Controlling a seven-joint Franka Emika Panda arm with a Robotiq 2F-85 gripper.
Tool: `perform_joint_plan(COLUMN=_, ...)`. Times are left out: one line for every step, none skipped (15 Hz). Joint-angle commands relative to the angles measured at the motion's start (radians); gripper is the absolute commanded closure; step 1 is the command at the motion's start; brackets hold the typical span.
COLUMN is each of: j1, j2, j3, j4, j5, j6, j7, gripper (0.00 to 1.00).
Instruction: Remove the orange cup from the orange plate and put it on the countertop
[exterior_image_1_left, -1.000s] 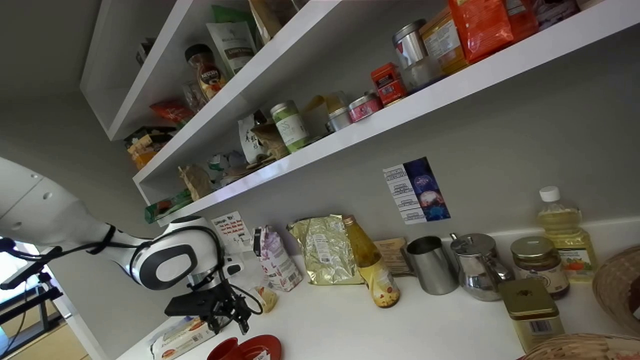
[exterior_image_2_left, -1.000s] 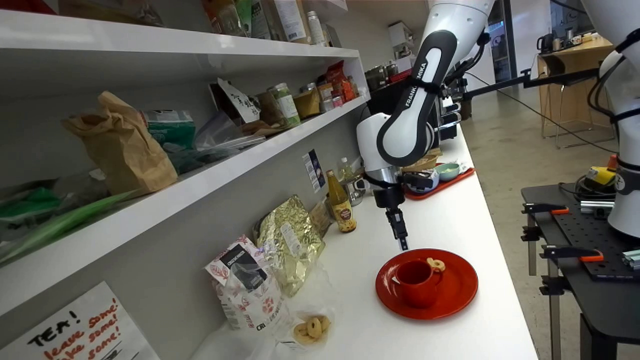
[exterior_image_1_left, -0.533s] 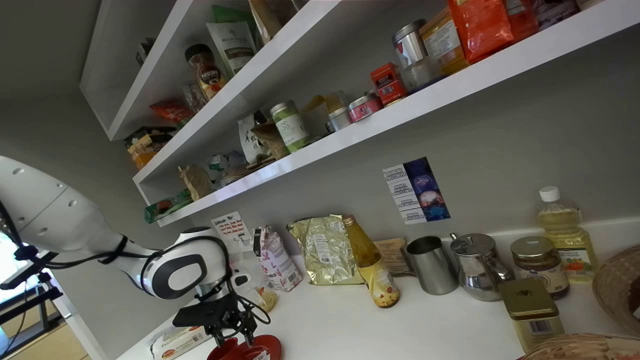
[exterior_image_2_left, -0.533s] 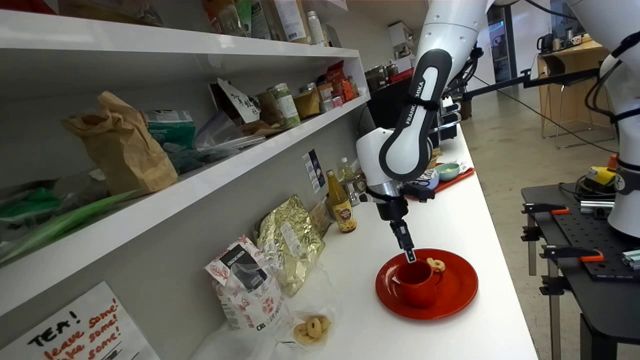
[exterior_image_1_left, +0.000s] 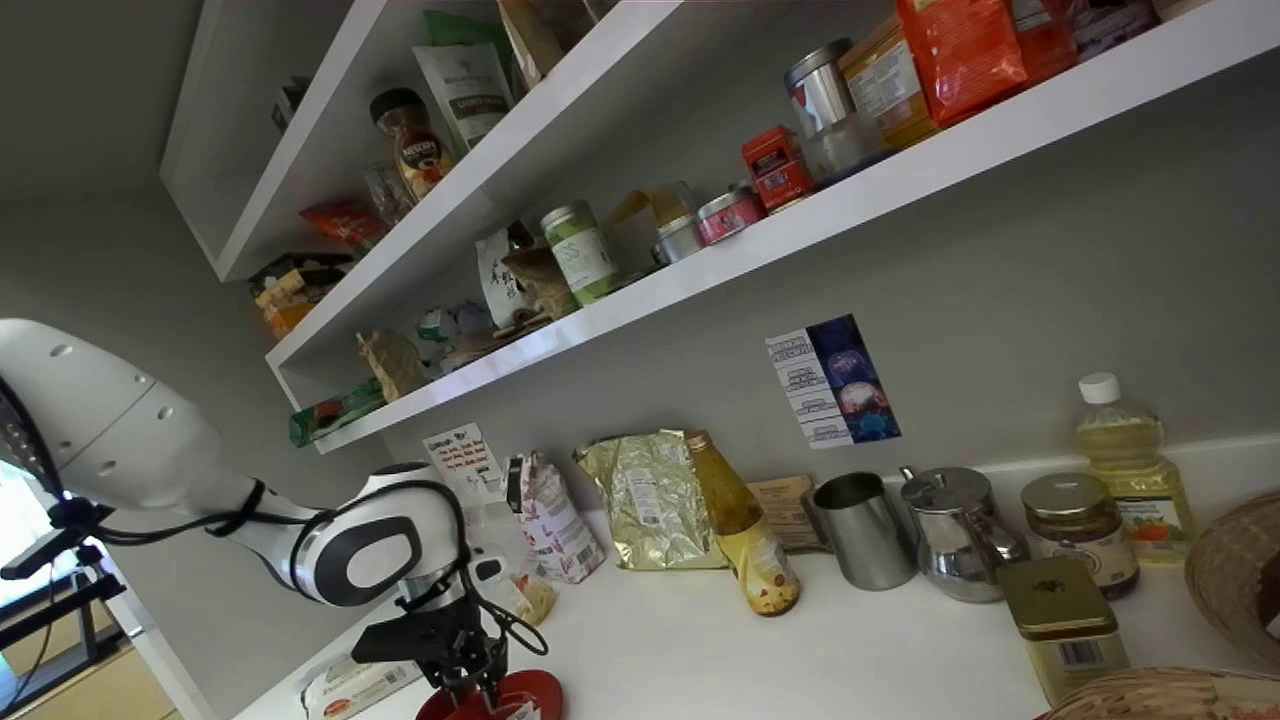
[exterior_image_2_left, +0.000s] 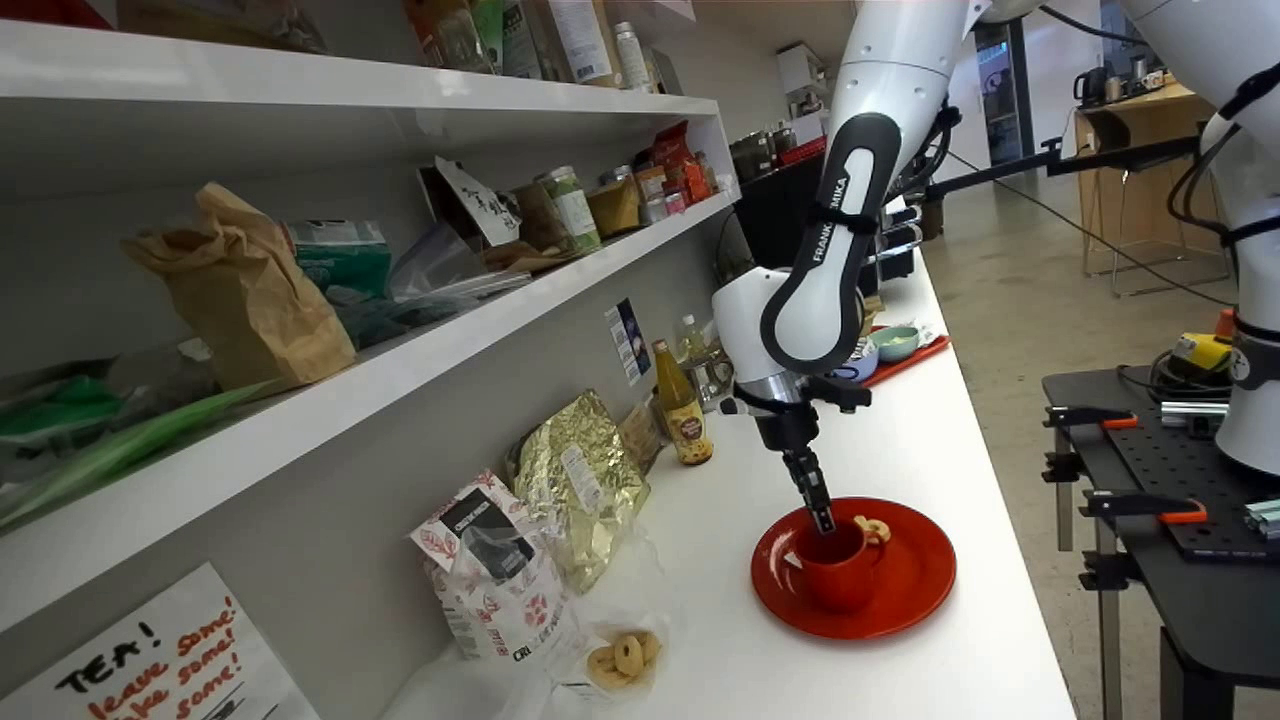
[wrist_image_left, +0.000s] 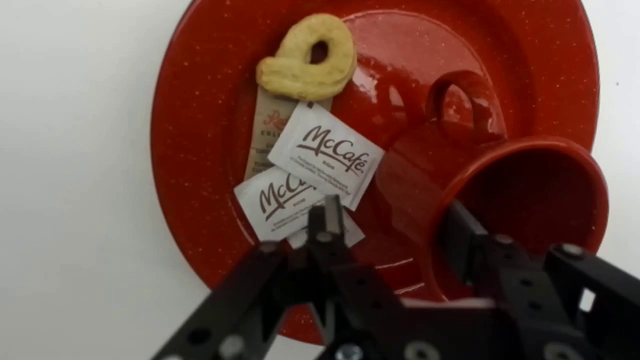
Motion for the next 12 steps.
perform_joint_plan(j1=-0.026, j2=0.014, j3=0.014, j4=0.018, j5=-0.027, j6=-0.012, j7=0.018, gripper=0.81)
perform_joint_plan(j1=-0.029, j2=0.014, j3=0.014, j4=0.018, j5=-0.027, j6=-0.013, j7=0.018, gripper=0.87)
perform_joint_plan(j1=-0.032, j2=0.012, j3=0.013, j4=0.018, j5=-0.028, j6=-0.014, j7=0.019, gripper=0.96)
perform_joint_plan(j1=-0.036, j2=0.011, j3=0.012, j4=0.018, j5=-0.027, j6=-0.015, j7=0.019, gripper=0.97)
perform_joint_plan(j1=-0.042, j2=0.007, j3=0.013, j4=0.018, j5=-0.024, j6=-0.018, j7=0.018, gripper=0.99)
perform_joint_plan(j1=-0.046, j2=0.005, j3=0.012, j4=0.018, j5=-0.023, j6=-0.019, j7=0.018, gripper=1.00)
perform_joint_plan(j1=-0.052, j2=0.000, j3=0.012, j4=0.021, j5=-0.020, j6=-0.024, j7=0.017, gripper=0.96)
perform_joint_plan(j1=-0.057, j2=-0.003, j3=0.013, j4=0.023, j5=-0.018, j6=-0.028, j7=0.016, gripper=0.96)
perform_joint_plan(j1=-0.064, j2=-0.008, j3=0.014, j4=0.027, j5=-0.014, j6=-0.032, j7=0.014, gripper=0.96)
perform_joint_plan(j1=-0.068, j2=-0.010, j3=0.014, j4=0.032, j5=-0.012, j6=-0.035, j7=0.014, gripper=0.96)
perform_joint_plan(j1=-0.073, j2=-0.012, j3=0.016, j4=0.040, j5=-0.009, j6=-0.041, j7=0.014, gripper=0.96)
perform_joint_plan(j1=-0.077, j2=-0.012, j3=0.017, j4=0.047, j5=-0.006, j6=-0.046, j7=0.014, gripper=0.96)
